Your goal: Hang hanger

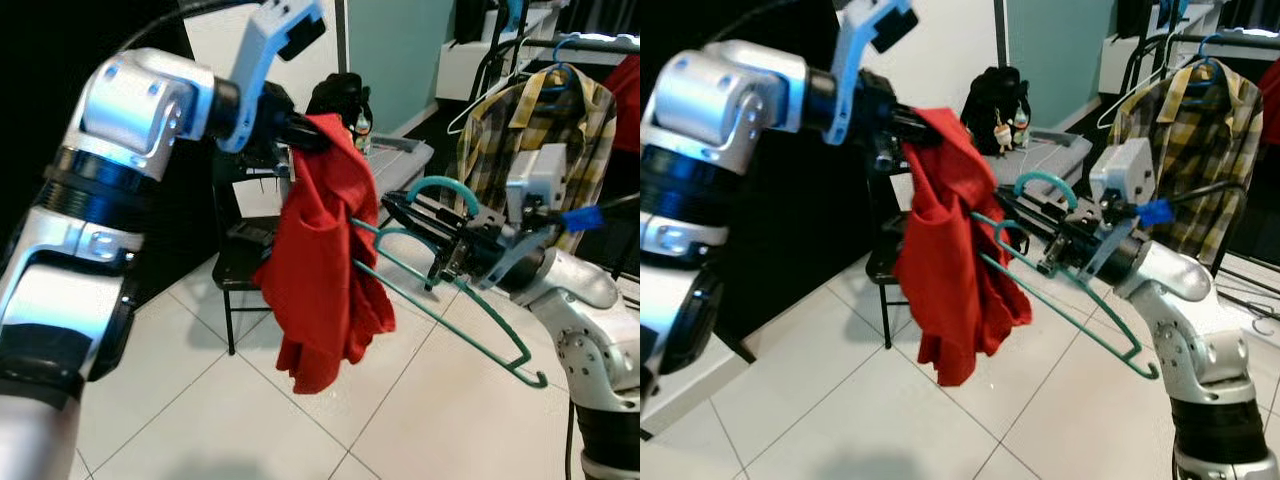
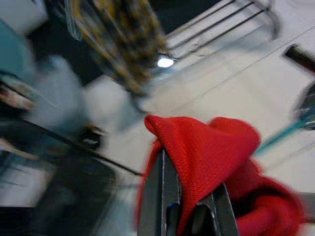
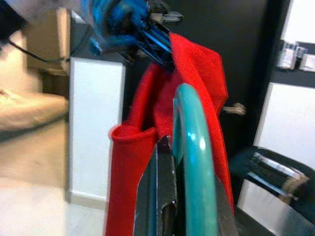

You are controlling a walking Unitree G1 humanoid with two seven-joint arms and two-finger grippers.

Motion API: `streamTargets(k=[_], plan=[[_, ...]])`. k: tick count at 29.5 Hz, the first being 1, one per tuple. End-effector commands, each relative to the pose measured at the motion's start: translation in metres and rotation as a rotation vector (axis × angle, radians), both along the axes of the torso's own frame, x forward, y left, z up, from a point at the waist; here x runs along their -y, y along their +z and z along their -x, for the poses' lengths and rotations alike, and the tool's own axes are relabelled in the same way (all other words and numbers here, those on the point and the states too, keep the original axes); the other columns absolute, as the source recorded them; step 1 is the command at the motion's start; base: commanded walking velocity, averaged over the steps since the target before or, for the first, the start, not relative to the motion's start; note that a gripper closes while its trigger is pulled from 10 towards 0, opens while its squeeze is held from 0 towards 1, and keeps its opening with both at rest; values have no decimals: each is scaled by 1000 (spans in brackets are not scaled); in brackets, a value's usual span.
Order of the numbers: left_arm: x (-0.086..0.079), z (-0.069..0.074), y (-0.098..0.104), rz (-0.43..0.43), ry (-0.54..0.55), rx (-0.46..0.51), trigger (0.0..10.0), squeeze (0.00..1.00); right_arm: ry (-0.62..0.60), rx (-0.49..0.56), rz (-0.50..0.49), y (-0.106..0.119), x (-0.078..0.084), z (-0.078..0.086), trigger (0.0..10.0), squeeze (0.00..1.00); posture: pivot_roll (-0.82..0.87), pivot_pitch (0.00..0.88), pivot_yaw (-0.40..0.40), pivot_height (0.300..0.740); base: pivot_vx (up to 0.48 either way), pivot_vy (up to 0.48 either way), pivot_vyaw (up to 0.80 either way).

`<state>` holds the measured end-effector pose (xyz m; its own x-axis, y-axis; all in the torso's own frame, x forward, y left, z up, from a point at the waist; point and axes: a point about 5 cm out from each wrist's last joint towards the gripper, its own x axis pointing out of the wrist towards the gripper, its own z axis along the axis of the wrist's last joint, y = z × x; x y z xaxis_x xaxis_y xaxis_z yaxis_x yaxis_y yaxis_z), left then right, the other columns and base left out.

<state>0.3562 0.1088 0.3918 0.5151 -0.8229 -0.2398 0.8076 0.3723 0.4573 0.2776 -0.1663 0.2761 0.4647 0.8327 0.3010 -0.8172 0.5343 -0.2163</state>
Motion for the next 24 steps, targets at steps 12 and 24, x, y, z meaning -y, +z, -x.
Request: streamTargets(k=[12,24], plan=[[-9,6,15,-133,-53,307,10000,0,234,84,-183,27,-7,22,10000,0,-73,0,113,740,0,0,0],[18,57,25,20,-500,286,10000,0,75,29,-135,12,-9,1,10000,0,-68,0,110,740,0,0,0]])
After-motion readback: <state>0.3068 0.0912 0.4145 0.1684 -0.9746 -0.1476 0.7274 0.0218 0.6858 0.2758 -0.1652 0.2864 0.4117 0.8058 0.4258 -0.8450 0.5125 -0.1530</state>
